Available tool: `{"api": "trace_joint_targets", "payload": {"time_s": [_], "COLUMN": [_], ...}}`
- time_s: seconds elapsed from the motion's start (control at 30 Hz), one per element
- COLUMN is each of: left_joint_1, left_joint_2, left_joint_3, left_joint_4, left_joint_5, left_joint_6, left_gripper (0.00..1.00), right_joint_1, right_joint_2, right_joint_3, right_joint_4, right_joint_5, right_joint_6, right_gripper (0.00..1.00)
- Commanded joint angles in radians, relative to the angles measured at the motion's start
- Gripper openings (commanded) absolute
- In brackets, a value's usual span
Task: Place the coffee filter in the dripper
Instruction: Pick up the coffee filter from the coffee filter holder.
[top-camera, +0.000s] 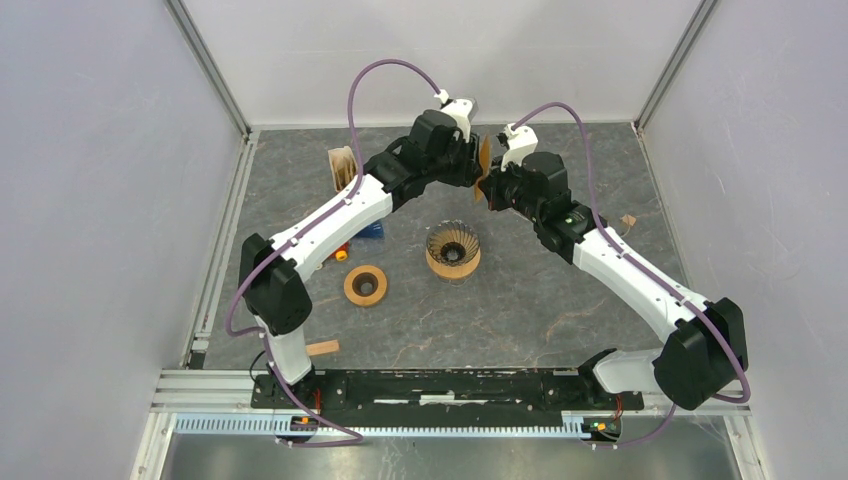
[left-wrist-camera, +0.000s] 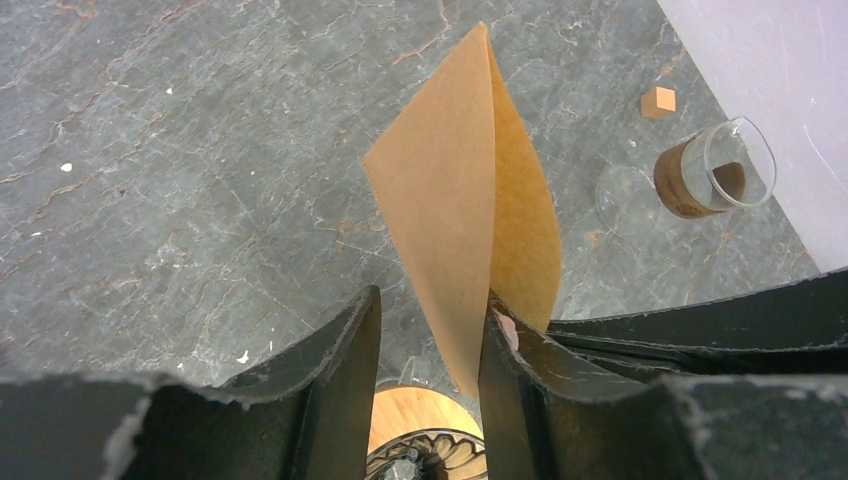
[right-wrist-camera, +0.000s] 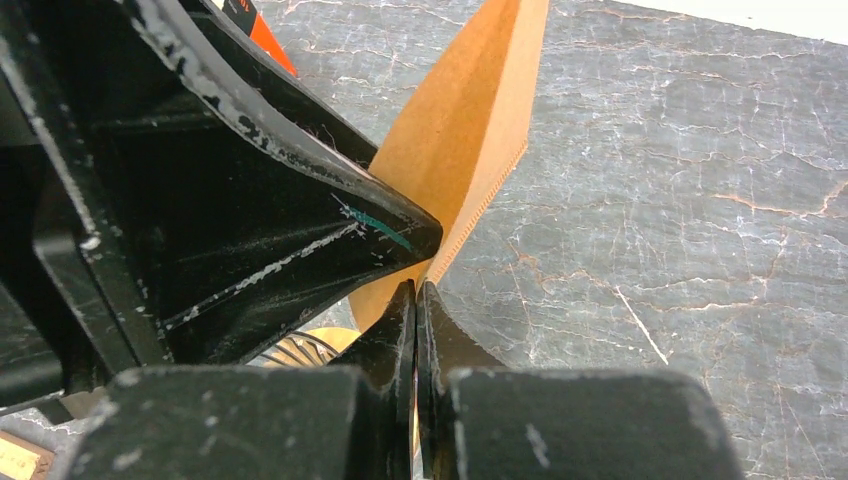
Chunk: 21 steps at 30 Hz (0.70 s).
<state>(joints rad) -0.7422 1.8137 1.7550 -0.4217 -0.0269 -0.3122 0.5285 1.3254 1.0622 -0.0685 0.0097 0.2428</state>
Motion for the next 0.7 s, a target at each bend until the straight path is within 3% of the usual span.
{"api": "trace_joint_targets", "payload": {"time_s": [0.0,0.27,0.67], "left_joint_1": [-0.003,-0.003,-0.003], "left_joint_2": [-0.002,-0.014,-0.02], "left_joint_3": [0.032,0.001,-0.005], "left_joint_4": [0.015,0.026,0.034], "left_joint_5": [-0.042,-0.016,-0.009], "left_joint_6": [0.048,0.03,0.041], "left_gripper": [0.45,0.43,0.17], "right_joint_1": [0.004,0.003,0.003], "right_joint_2": [-0.025,-0.024,-0.038], "right_joint_3": [-0.001,-0.003,-0.012], "right_joint_4": [0.021,0.016,0.017], "right_joint_5": [0.025,0.04,0.048], "right_joint_6": [0.01,0.024,0.018], "right_gripper": [0.0,0.0,0.0]}}
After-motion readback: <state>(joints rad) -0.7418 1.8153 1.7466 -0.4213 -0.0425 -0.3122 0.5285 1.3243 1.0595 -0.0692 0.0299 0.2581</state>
